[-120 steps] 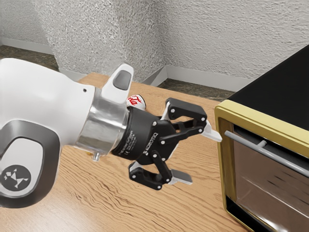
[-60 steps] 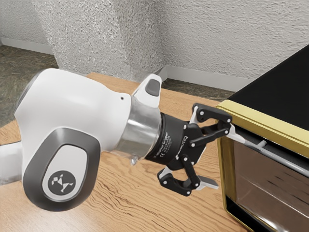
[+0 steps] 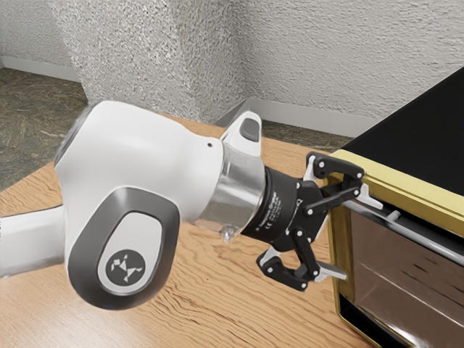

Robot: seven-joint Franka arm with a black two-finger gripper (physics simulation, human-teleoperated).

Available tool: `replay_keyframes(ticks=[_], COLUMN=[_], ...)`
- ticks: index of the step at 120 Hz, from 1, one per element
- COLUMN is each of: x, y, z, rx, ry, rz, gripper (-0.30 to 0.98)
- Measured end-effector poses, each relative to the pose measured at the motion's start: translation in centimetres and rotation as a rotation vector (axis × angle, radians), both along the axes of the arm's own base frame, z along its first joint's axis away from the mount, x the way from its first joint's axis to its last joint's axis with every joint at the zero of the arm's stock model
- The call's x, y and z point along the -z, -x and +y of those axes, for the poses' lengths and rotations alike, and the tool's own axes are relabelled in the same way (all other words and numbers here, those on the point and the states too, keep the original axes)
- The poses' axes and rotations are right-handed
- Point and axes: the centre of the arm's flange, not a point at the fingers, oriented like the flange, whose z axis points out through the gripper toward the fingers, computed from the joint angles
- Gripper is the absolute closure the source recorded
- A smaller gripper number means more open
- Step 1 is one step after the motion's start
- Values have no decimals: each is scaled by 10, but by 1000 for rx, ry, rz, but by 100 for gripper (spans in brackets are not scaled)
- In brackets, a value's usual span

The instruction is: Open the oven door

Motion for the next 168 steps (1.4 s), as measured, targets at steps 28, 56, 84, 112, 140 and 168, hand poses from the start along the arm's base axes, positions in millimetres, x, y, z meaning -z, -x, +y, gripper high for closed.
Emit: replay_keyframes(ticks=[28, 56, 84, 112, 140, 168], x=[23, 33, 56, -188, -82, -49], y=[-8, 28, 166, 129, 41, 14], z=[-2, 31, 35, 126, 430, 330], rx=[-14, -52, -121, -207, -428, -112], ry=[-21, -23, -56, -154, -348, -531], rz=[41, 49, -54, -164, 542, 652], gripper=[1, 1, 0, 1, 0, 0])
